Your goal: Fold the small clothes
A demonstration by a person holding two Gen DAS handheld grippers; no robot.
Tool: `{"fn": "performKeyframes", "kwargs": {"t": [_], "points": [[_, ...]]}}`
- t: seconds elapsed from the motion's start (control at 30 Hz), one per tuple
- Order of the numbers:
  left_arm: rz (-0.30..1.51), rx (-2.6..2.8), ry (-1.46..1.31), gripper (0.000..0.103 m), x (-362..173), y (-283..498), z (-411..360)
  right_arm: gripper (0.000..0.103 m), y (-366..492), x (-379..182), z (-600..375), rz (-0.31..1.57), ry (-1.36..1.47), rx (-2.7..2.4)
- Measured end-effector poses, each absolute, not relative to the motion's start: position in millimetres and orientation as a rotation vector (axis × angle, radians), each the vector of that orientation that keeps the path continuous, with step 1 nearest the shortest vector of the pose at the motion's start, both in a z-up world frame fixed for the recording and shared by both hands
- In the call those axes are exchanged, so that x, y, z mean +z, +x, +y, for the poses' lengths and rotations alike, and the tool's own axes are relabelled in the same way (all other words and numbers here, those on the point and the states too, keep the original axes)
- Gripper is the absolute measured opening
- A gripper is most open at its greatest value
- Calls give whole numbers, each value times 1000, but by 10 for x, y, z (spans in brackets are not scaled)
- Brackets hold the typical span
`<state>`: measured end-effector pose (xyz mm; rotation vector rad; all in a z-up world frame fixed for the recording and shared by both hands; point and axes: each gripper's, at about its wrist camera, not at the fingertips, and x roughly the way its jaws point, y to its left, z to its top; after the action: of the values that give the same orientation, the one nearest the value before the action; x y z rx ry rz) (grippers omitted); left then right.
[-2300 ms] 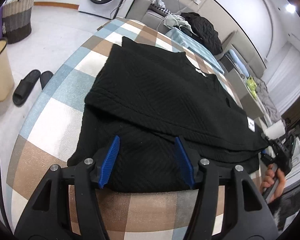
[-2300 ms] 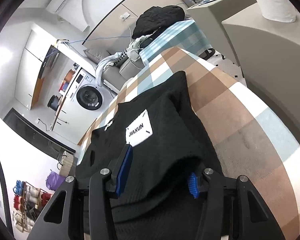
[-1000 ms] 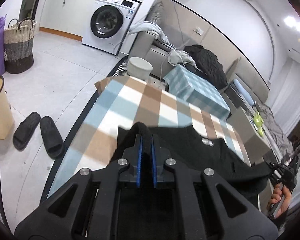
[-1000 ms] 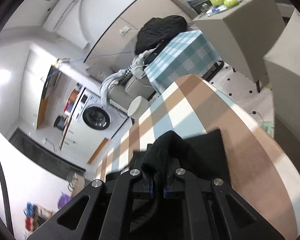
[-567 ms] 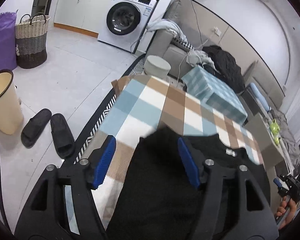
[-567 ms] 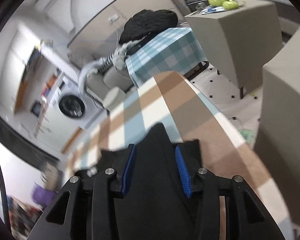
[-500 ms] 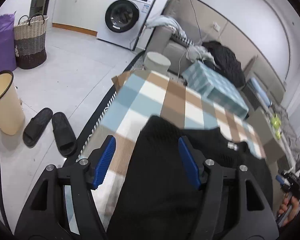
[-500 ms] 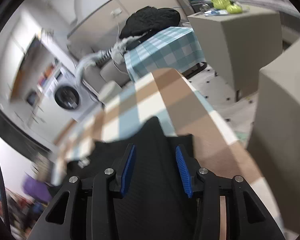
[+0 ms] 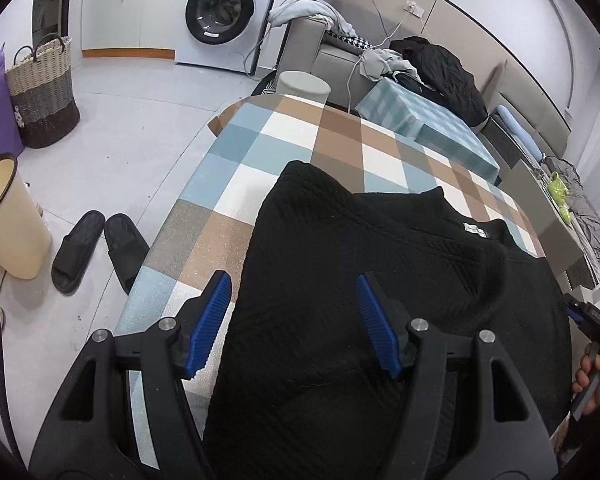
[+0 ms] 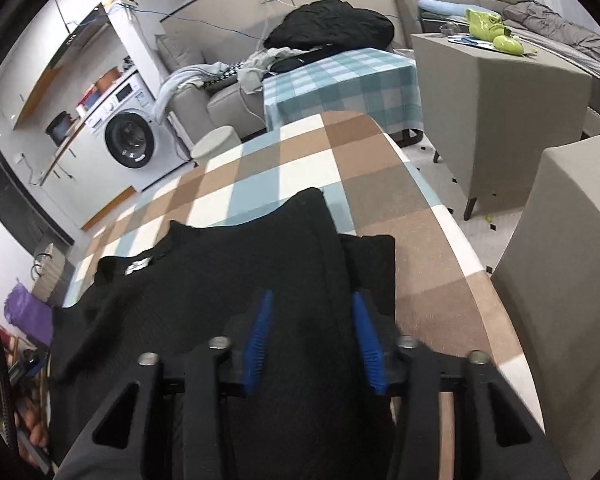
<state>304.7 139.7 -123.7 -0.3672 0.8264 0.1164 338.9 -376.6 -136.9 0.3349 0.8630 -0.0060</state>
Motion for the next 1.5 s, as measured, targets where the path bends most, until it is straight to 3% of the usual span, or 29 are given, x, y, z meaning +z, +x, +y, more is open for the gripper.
{"fn": "performKeyframes", "kwargs": {"t": [0.07,0.23,0.47,0.57,0.7,0.97,1.03,1.1,1.17,1.37,1.5], "points": [[825,117,-370,62,-1222,3036,1410,5,3436,-1388,-3751,875,303,-33],[813,131,-367,62,-1164,2999,1472,4,3141,-987,-3767,658,282,61],[819,145,-372,62,-1162,3080,1524,5,3270,-1252,-3878,831,296,-60],[821,143,-354,62,-1143,3152,1477,10,3281,-1268,-3882,856,318,-64],[825,128,-302,62,-1127,3310,1353,27,3194,-1230,-3907,830,355,-51],[859,145,-230,62,-1252,3853,1277,32,3027,-1145,-3900,831,366,-14],[878,141,-213,54,-1301,3966,1279,32,2993,-1148,-3928,828,361,-25],[890,144,-201,11,-1333,4029,1284,32,2975,-1170,-3963,836,372,-30],[853,122,-219,5,-1290,3996,1311,32,2958,-1190,-3991,839,371,-40],[697,106,-295,4,-1004,3812,1509,32,2939,-1247,-4053,843,380,-53],[764,109,-393,4,-1143,3912,1685,32,2957,-1256,-4047,845,383,-52]]}}
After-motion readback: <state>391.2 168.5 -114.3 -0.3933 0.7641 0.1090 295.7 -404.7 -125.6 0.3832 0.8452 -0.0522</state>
